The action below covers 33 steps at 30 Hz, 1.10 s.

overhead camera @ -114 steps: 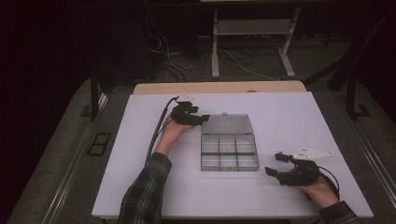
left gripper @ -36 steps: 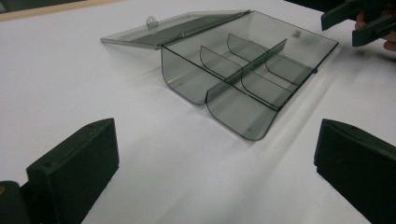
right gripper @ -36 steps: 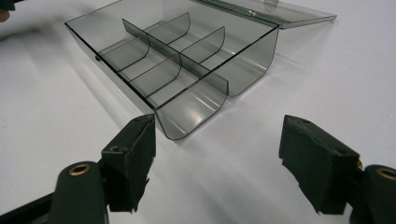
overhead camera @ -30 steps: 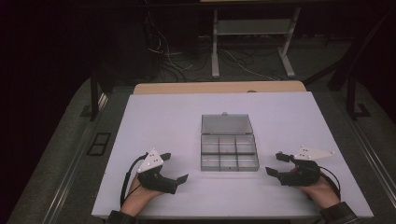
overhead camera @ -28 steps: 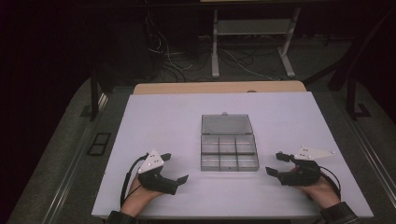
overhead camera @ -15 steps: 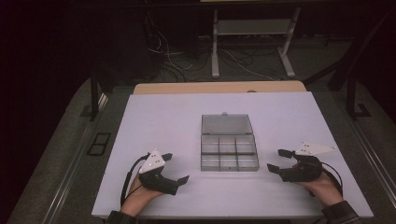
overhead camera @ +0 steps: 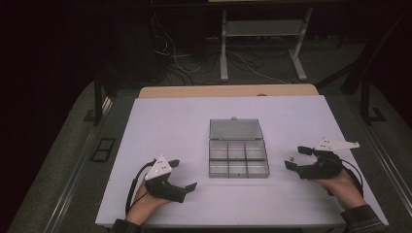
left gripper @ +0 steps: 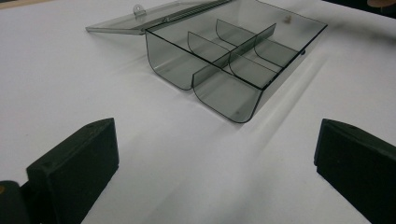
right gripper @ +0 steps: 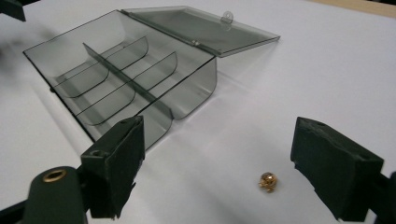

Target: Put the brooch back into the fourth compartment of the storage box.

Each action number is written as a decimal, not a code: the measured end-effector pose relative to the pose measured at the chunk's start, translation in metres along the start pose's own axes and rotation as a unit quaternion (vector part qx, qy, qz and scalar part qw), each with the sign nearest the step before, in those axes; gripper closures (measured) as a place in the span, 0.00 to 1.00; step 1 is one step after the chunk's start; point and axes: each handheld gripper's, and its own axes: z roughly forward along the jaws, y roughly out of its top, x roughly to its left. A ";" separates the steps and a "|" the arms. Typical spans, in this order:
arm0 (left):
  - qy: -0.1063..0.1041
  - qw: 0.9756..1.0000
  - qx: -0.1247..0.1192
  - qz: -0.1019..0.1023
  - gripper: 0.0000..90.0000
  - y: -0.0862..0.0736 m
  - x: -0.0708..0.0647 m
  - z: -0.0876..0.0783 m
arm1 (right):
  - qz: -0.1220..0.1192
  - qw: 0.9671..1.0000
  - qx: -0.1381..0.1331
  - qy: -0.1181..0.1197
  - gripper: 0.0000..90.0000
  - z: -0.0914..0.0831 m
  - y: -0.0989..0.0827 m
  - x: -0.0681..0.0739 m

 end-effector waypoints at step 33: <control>0.011 1.000 0.016 -0.013 0.00 0.002 0.001 0.001 | -0.004 0.998 0.070 -0.011 0.20 0.023 0.013 -0.049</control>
